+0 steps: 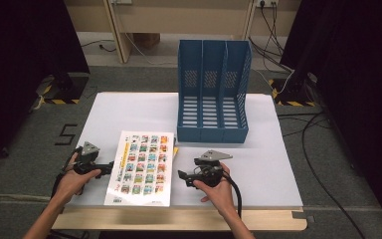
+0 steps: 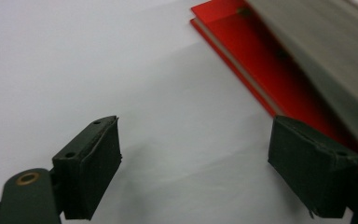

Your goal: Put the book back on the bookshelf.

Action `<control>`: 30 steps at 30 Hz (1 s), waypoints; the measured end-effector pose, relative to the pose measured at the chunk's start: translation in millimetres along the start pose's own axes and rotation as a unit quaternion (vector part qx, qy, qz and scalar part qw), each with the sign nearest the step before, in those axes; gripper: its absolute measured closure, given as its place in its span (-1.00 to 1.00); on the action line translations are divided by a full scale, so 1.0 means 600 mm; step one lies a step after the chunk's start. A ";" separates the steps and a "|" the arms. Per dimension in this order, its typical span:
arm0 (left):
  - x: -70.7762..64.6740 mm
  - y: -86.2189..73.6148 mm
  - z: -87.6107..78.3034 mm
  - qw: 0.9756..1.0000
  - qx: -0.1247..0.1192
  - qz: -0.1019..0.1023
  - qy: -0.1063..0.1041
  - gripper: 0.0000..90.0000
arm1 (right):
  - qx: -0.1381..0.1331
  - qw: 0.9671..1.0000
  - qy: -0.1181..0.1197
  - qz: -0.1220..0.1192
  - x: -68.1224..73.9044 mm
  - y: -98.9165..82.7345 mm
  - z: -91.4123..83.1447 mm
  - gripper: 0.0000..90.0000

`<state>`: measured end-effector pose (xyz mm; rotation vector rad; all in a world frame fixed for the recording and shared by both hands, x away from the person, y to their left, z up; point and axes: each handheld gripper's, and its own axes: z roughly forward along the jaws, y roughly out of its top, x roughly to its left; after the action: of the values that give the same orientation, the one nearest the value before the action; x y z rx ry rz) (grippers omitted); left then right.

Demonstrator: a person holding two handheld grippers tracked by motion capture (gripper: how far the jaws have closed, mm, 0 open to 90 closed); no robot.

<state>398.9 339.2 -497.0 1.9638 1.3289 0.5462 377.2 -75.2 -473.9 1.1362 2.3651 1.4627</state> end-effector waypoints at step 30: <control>-0.016 -0.014 -0.004 1.000 0.004 -0.012 -0.016 -0.66 | 0.021 0.996 0.079 0.045 0.032 0.015 0.065 -0.65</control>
<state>388.0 333.1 -501.3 1.9523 1.3349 0.4960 386.9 -32.9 -481.8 1.1929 2.4901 1.5959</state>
